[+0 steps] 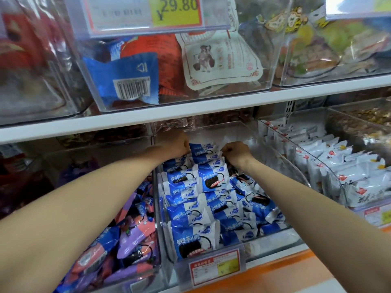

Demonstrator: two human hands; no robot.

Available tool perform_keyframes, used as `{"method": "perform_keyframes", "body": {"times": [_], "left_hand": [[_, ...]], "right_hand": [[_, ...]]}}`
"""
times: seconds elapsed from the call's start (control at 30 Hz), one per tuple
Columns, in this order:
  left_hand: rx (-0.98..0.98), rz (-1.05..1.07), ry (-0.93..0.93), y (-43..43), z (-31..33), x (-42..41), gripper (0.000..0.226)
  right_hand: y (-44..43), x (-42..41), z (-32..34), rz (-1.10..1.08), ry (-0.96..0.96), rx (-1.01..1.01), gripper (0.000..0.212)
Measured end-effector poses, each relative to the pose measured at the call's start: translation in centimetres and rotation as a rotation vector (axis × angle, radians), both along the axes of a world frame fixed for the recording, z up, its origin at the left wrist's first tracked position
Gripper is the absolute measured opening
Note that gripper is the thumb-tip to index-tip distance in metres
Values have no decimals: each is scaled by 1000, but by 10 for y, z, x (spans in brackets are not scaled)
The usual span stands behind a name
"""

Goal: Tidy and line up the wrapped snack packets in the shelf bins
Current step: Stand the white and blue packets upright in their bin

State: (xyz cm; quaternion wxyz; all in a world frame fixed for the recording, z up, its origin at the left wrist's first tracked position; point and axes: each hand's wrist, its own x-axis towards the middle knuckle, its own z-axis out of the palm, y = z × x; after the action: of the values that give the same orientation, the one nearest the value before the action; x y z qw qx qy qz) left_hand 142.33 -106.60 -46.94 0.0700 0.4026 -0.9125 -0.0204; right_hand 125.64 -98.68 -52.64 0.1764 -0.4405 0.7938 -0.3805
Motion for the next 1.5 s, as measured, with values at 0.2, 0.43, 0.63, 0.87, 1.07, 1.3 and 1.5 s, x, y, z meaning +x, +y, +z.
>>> {"method": "perform_keyframes", "body": {"times": [0.2,0.43,0.63,0.87,1.07,1.3,1.5], "left_hand": [[-8,-11,42,1,0,4,15],[187,-170,67,15,-3,5,13],[75,-124,10,13,-6,2,11],[89,-127,4,11,-6,3,8],[39,-98,2,13,-5,3,9],[86,-91,-8,14,-7,1,9],[134,-119,187,26,-1,11,16]], "right_hand": [[2,4,5,-12,-20,8,24],[15,3,19,83,-222,15,26],[24,4,22,174,-334,-21,31],[23,4,17,98,-310,-27,13],[20,4,15,67,-255,-34,20],[19,3,17,101,-9,-12,30],[26,4,22,64,-173,-21,23]]}}
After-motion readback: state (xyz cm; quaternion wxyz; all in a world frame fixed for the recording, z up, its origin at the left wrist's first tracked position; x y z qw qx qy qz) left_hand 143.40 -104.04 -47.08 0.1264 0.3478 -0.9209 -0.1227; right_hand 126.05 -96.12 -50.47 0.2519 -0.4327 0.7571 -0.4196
